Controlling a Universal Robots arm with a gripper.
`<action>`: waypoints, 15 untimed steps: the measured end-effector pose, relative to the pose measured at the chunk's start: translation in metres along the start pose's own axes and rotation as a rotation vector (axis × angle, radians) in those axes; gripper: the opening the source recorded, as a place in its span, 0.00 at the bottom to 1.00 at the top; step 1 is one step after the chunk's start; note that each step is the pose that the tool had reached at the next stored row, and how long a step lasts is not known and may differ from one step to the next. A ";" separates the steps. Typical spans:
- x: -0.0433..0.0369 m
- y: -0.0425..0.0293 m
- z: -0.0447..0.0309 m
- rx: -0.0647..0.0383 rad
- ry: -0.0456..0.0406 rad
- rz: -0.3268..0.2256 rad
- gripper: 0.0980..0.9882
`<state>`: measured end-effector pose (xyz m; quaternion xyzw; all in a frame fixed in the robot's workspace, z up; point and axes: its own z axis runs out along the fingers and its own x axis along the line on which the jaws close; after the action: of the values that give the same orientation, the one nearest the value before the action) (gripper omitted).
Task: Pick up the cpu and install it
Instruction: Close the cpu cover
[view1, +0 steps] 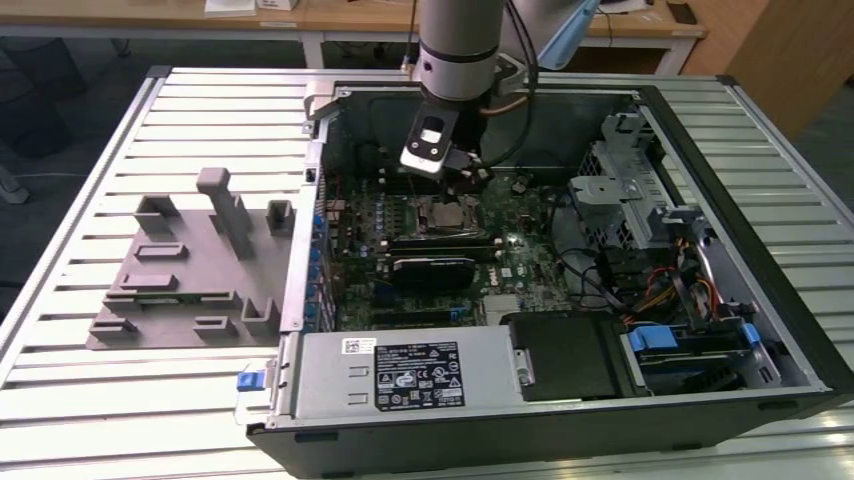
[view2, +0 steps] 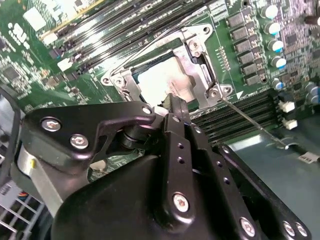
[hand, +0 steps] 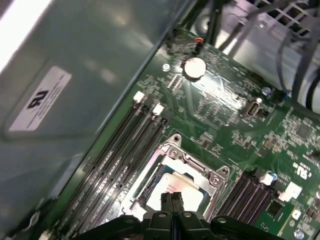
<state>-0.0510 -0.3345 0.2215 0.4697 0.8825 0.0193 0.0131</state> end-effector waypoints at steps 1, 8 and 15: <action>0.0000 0.0000 0.0000 0.000 0.0005 -0.016 0.01; 0.0000 0.0000 0.0005 0.001 0.0030 -0.126 0.01; 0.0000 -0.0001 0.0007 0.002 0.0061 -0.223 0.01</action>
<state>-0.0510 -0.3345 0.2208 0.3685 0.9294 0.0184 0.0120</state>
